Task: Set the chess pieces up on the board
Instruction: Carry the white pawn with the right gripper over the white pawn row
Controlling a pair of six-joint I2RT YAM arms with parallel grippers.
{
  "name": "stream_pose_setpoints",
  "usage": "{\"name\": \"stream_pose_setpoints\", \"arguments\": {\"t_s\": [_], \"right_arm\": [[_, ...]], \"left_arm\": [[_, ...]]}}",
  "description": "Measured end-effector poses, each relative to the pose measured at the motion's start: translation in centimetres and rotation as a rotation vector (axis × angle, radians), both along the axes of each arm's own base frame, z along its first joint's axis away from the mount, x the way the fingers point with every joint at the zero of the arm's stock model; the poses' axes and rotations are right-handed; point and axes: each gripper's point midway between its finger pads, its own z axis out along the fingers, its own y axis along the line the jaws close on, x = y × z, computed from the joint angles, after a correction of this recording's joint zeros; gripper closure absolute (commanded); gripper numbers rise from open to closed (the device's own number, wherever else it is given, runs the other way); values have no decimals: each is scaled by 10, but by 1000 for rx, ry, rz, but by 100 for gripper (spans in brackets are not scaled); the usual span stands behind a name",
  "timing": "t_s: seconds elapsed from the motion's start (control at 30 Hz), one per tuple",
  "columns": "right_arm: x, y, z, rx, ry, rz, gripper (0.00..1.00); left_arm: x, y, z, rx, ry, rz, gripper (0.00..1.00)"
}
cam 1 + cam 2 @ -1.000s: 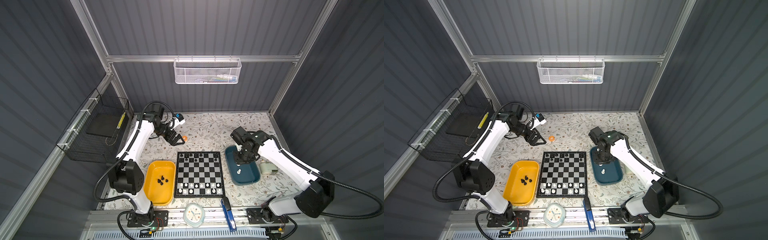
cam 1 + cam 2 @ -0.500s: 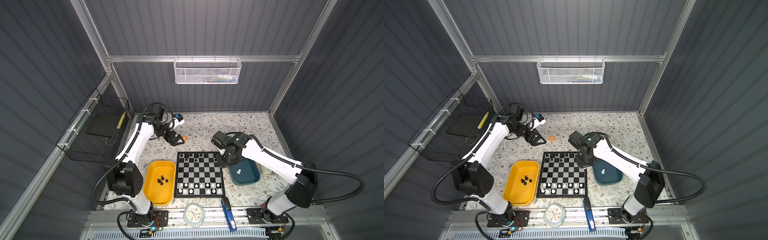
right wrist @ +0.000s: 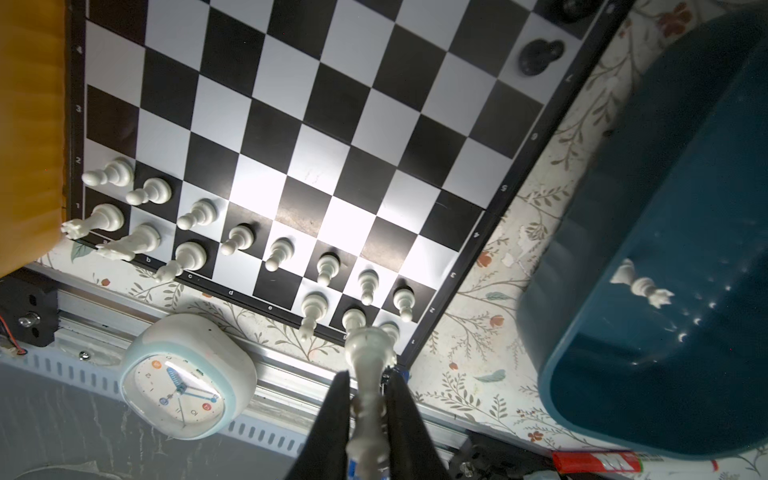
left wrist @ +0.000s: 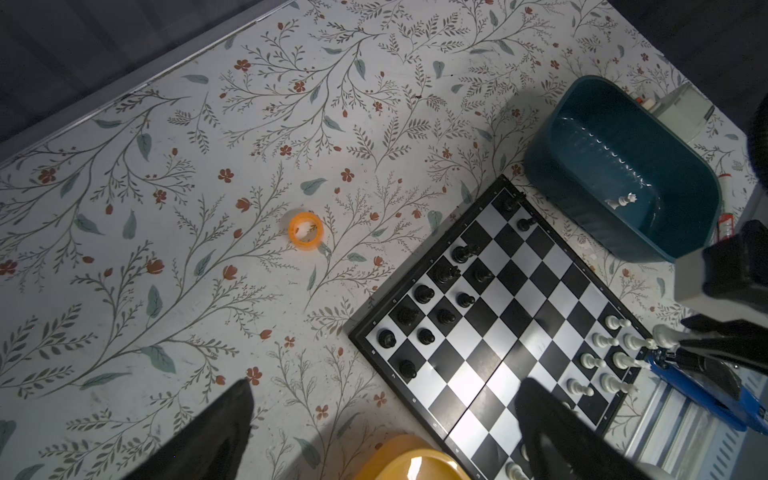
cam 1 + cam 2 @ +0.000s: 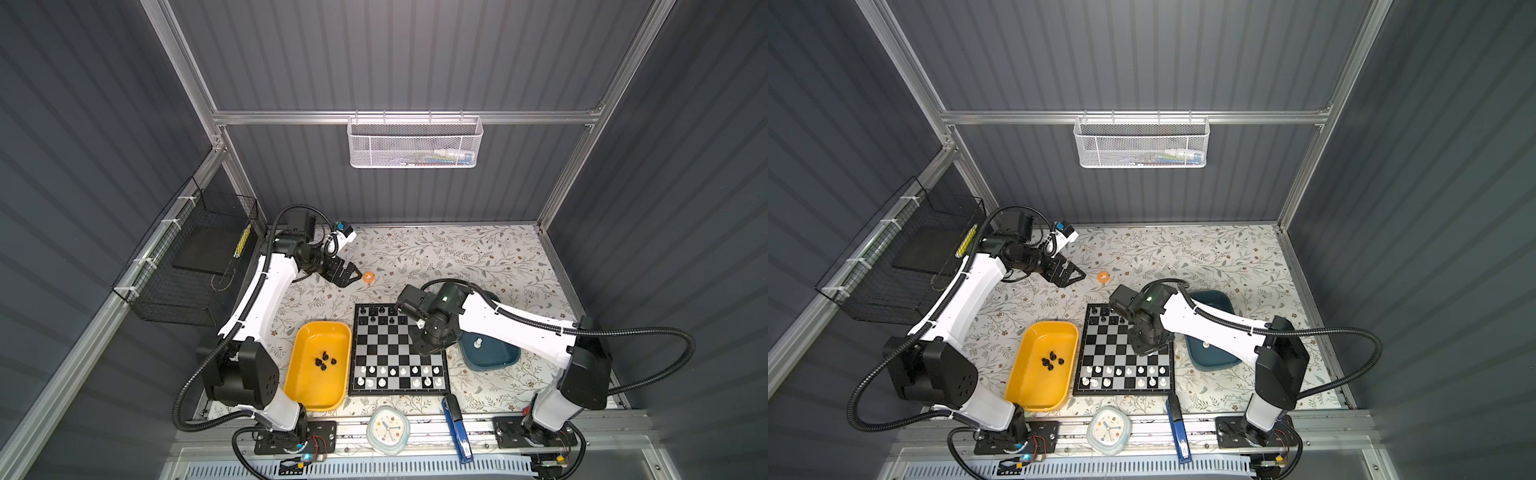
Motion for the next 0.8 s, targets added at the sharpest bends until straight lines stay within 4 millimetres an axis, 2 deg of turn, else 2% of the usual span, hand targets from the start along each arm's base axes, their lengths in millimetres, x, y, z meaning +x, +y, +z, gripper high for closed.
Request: {"name": "stream_pose_setpoints", "arguments": {"t_s": [0.27, 0.5, 0.8], "right_arm": [[-8, 20, -11, -11, 8, 36, 81], [-18, 27, -17, -23, 17, 69, 82], [-34, 37, -36, -57, 51, 118, 82]], "left_arm": [[2, 1, 7, -11, -25, 13, 1], [1, 1, 6, -12, -21, 15, 1], [1, 1, 7, -18, -18, 19, 1]]}}
